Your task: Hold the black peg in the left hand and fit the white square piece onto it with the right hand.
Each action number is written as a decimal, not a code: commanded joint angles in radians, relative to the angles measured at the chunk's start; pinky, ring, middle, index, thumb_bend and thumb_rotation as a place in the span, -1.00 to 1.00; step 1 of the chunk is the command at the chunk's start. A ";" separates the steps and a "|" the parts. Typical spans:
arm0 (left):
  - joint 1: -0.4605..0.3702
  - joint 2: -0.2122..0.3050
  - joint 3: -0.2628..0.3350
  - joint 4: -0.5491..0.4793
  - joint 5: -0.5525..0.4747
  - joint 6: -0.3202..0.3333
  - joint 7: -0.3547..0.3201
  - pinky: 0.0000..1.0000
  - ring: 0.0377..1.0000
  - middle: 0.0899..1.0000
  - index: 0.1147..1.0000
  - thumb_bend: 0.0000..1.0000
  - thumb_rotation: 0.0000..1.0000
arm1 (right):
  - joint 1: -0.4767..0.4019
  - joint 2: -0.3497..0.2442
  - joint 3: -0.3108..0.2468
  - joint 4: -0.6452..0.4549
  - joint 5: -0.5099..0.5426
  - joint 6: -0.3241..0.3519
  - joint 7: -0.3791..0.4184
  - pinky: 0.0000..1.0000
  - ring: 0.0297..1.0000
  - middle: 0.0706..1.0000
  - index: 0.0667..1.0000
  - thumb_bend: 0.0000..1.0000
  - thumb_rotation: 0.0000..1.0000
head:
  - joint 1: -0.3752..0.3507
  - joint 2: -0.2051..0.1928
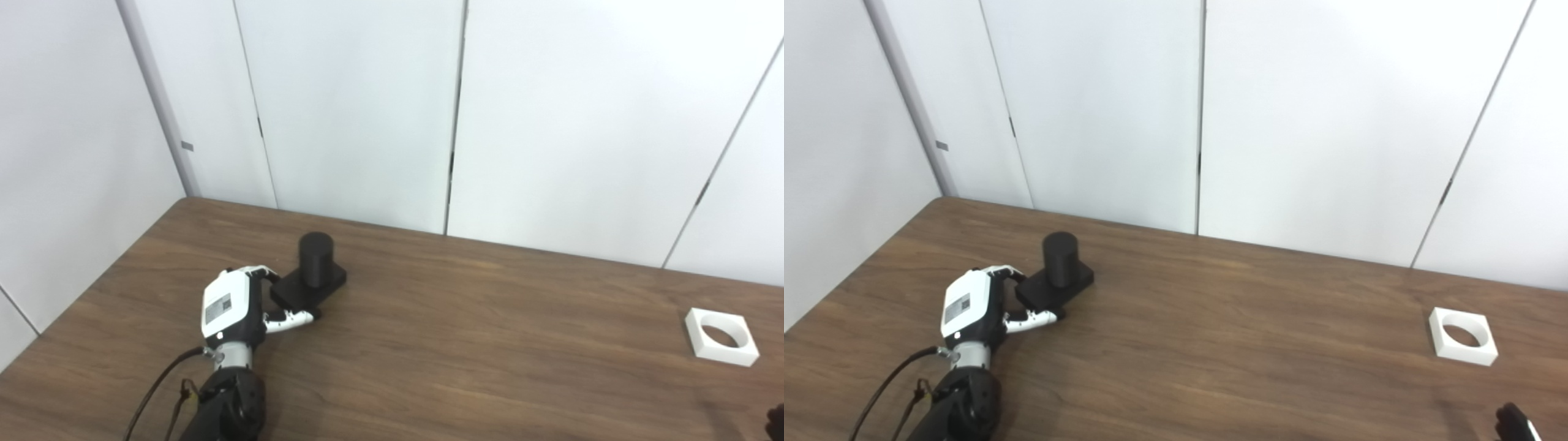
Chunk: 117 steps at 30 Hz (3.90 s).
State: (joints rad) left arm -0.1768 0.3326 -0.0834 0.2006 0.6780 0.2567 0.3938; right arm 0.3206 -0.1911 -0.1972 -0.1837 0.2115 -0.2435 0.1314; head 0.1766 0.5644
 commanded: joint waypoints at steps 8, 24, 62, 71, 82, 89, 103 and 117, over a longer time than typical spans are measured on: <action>0.088 0.001 -0.076 -0.250 0.036 -0.083 -0.103 0.92 0.70 0.51 -0.16 0.04 -0.88 | 0.014 0.045 0.017 -0.034 -0.047 0.048 -0.033 0.98 0.96 0.93 0.93 0.52 0.95 | -0.042 0.023; 0.230 -0.001 -0.147 -0.455 0.011 -0.197 -0.313 1.00 0.77 0.57 -0.16 0.04 -0.89 | 0.040 0.097 0.072 -0.168 -0.168 0.147 -0.100 1.00 0.95 0.87 0.94 0.08 1.00 | -0.193 0.124; 0.321 -0.020 -0.267 -0.468 0.186 -0.336 -0.499 1.00 0.82 0.57 -0.16 0.05 -0.90 | 0.016 0.075 0.118 -0.247 -0.149 0.282 -0.137 1.00 0.95 0.86 0.94 0.29 1.00 | -0.271 0.263; 0.317 -0.016 -0.261 -0.460 0.169 -0.351 -0.502 1.00 0.81 0.57 -0.16 0.05 -0.90 | 0.001 0.059 0.117 -0.261 -0.163 0.282 -0.135 1.00 0.92 0.84 0.89 0.26 1.00 | -0.305 0.253; 0.318 -0.013 -0.249 -0.442 0.145 -0.380 -0.496 1.00 0.79 0.55 -0.16 0.05 -0.90 | -0.199 -0.162 0.097 -0.324 -0.362 0.514 -0.064 0.93 0.90 0.85 0.87 0.29 0.38 | -0.400 0.221; 0.327 -0.014 -0.245 -0.443 0.147 -0.393 -0.491 0.98 0.77 0.53 -0.16 0.05 -0.90 | -0.368 -0.316 0.106 -0.264 -0.457 0.614 0.009 0.80 0.81 0.79 0.78 0.56 -0.23 | -0.444 0.187; 0.337 0.015 -0.224 -0.380 0.129 -0.455 -0.440 0.94 0.73 0.50 -0.16 0.04 -0.90 | -0.612 -0.448 0.238 -0.047 -0.646 0.626 0.109 0.77 0.95 0.88 0.76 0.91 -0.45 | -0.615 0.070; 0.348 0.028 -0.219 -0.316 0.123 -0.507 -0.386 0.93 0.75 0.54 -0.16 0.04 -0.90 | -0.816 -0.503 0.387 0.178 -0.813 0.639 0.210 0.94 1.00 0.97 0.78 0.92 -0.64 | -0.619 0.005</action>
State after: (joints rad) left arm 0.1547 0.3242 -0.3094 -0.1603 0.7648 -0.2553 0.0101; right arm -0.4414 -0.6480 0.1933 0.0040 -0.5806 0.4161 0.3400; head -0.4449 0.5707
